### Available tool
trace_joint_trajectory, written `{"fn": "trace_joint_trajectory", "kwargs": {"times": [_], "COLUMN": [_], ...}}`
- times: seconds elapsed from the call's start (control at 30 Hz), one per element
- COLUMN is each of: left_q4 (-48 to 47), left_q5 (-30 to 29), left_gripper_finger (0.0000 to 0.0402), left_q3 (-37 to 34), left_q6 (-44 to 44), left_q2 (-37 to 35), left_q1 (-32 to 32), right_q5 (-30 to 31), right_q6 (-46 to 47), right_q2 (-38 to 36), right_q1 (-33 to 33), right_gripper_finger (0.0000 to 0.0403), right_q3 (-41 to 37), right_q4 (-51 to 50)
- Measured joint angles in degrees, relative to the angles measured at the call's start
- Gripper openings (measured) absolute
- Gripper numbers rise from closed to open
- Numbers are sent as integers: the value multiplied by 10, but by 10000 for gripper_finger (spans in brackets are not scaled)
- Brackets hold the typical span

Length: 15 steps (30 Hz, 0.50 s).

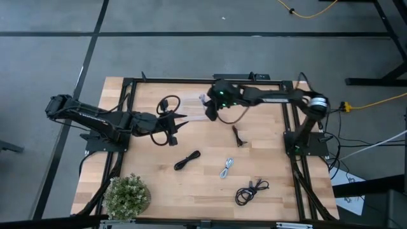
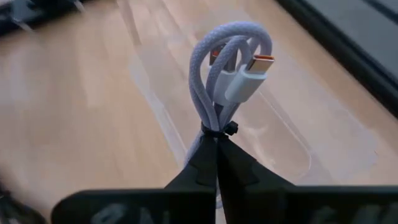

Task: Pick and place USB-C Cables
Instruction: Put the purple charger cable into the transparent bin, then put the top right black charger cable into the transparent bin

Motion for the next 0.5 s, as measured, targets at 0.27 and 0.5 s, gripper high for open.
{"fn": "trace_joint_trajectory", "kwargs": {"times": [0.27,0.5], "left_q4": [0,-8], "left_q5": [-1,-1], "left_gripper_finger": [105,105], "left_q3": [0,0], "left_q6": [0,0], "left_q2": [0,0], "left_q1": [0,0], "right_q5": [-40,-40], "right_q6": [-45,-62], "right_q2": [74,59], "right_q1": [-6,-5], "right_gripper_finger": [66,81], "right_q3": [131,201], "right_q4": [-105,-226]}}
